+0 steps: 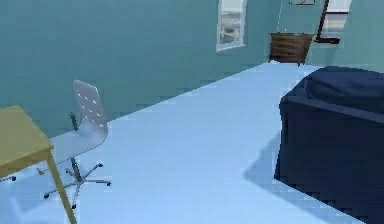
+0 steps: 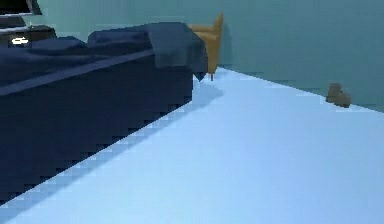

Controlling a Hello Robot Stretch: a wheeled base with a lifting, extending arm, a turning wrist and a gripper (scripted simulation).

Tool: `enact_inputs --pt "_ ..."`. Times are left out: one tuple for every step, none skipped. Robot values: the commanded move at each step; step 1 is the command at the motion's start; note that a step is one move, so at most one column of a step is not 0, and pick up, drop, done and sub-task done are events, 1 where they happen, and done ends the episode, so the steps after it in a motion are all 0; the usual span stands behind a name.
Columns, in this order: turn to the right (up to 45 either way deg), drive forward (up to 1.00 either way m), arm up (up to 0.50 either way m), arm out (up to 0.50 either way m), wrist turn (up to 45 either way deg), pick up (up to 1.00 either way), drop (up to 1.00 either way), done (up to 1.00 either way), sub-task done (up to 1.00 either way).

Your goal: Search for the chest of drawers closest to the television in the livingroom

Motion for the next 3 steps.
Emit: enact_inputs --pt "3.0 0.00 0.00 0.00 0.0 0.00 0.00 0.00 0.00" --pt "0.0 1.00 0.00 0.00 0.0 0.00 0.00 0.00 0.00" --pt "9.0 0.00 0.00 0.00 0.0 0.00 0.00 0.00 0.00"
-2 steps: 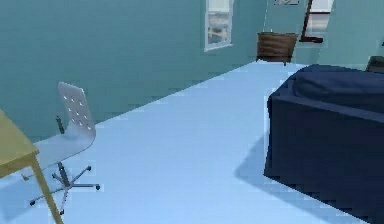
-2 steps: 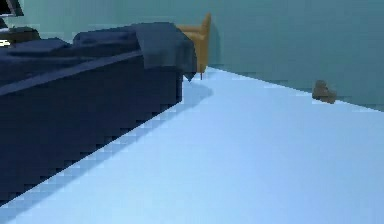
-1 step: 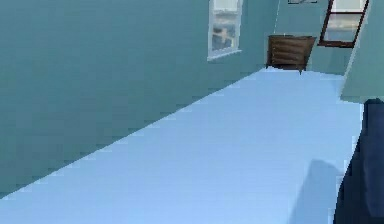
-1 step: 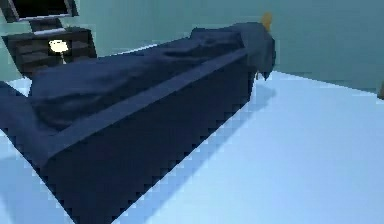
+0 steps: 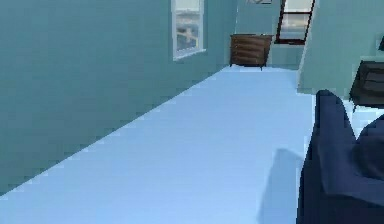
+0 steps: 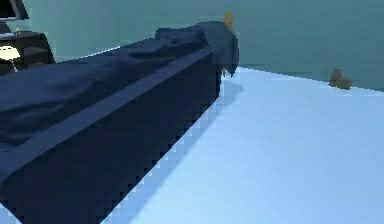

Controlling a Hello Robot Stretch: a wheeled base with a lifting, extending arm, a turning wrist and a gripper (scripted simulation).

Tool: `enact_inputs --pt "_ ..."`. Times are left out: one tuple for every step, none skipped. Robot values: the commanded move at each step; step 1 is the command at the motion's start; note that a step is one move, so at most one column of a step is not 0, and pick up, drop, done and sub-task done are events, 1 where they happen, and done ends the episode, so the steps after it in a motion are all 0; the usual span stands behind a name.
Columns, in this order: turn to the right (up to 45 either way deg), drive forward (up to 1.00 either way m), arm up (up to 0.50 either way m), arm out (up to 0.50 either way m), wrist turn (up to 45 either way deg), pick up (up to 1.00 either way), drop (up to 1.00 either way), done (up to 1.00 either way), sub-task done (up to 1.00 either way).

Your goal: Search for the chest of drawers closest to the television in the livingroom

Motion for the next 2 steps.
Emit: enact_inputs --pt "0.0 0.10 0.00 0.00 0.0 0.00 0.00 0.00 0.00" --pt "0.0 1.00 0.00 0.00 0.0 0.00 0.00 0.00 0.00"
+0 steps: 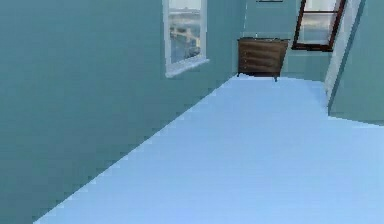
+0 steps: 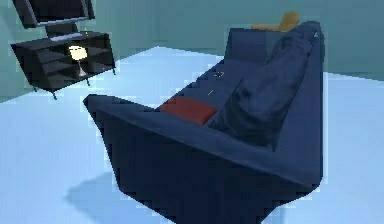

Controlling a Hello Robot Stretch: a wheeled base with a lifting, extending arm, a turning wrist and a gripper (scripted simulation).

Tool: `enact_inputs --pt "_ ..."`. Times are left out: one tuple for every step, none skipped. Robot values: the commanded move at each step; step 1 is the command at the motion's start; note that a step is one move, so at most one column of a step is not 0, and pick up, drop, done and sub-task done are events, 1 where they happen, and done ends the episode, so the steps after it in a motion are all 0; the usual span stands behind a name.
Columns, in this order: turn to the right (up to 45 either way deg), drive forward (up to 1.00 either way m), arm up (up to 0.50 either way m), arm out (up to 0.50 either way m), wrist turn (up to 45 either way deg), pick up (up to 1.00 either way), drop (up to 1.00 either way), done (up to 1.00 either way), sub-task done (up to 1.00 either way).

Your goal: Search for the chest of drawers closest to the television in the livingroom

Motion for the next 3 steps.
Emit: enact_inputs --pt "6.0 0.00 0.00 0.00 0.0 0.00 0.00 0.00 0.00" --pt "0.0 0.05 0.00 0.00 0.0 0.00 0.00 0.00 0.00" --pt "21.0 0.00 0.00 0.00 0.0 0.00 0.00 0.00 0.00"
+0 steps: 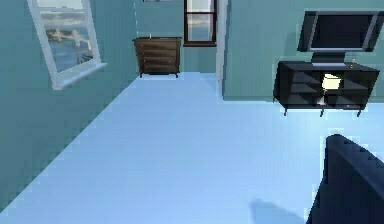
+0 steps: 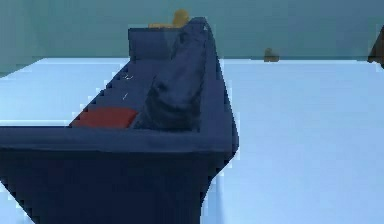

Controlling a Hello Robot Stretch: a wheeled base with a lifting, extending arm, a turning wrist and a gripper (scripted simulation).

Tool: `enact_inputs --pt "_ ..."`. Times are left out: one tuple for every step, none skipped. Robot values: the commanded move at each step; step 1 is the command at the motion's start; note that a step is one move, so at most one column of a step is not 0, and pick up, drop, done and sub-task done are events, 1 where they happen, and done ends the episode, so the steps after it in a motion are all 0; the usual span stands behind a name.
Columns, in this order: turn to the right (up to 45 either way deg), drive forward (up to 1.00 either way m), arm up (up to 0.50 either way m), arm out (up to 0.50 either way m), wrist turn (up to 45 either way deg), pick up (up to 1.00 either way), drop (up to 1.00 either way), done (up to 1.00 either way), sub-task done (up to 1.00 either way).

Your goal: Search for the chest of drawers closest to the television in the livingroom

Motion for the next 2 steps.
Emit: enact_inputs --pt "0.0 1.00 0.00 0.00 0.0 0.00 0.00 0.00 0.00" --pt "9.0 0.00 0.00 0.00 0.0 0.00 0.00 0.00 0.00"
